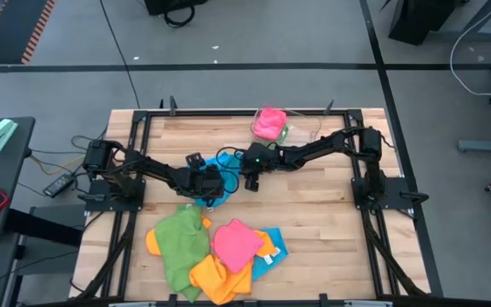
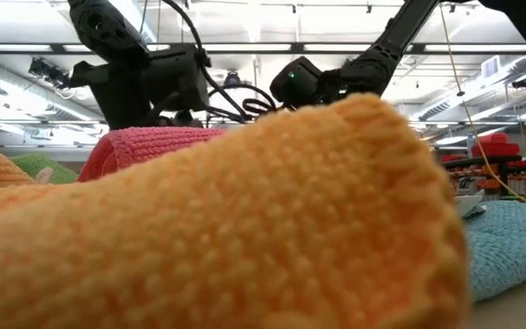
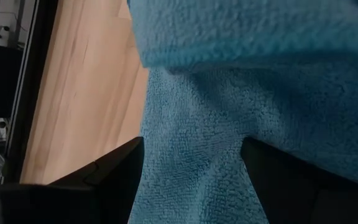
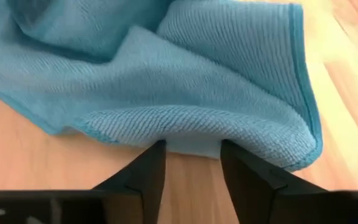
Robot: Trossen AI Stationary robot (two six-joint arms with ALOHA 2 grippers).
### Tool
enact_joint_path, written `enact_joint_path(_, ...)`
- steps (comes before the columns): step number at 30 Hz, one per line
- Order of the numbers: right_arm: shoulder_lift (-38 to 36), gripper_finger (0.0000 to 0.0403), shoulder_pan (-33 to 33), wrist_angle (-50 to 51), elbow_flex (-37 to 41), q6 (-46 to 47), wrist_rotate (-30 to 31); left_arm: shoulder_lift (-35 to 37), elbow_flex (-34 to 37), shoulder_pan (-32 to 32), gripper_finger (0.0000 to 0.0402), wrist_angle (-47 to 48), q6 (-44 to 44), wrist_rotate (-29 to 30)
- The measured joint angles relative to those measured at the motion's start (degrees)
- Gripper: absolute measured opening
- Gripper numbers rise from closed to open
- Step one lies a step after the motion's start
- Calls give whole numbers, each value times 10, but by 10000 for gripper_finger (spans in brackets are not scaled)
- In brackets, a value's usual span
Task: Fold microfiber towels
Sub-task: Fold the top blue towel
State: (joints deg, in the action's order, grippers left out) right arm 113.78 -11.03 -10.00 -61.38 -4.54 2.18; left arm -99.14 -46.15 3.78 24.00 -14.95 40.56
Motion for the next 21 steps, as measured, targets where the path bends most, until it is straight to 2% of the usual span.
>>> enact_joint_path(6, 0, 35, -1, -1, 0, -12, 2, -1, 0, 10, 286, -42, 11, -6)
enact_joint_path(8, 0, 11, -1, -1, 0, -17, 2, -1, 0, 10, 286, -47, 12, -7)
enact_joint_path(16, -6, 5, 12, -21, 0, -54, -25, -1, 0, 9, 286, -21, 10, 0)
enact_joint_path(21, -6, 33, 24, -23, 0, -73, -27, 0, 0, 9, 286, -21, 10, 0)
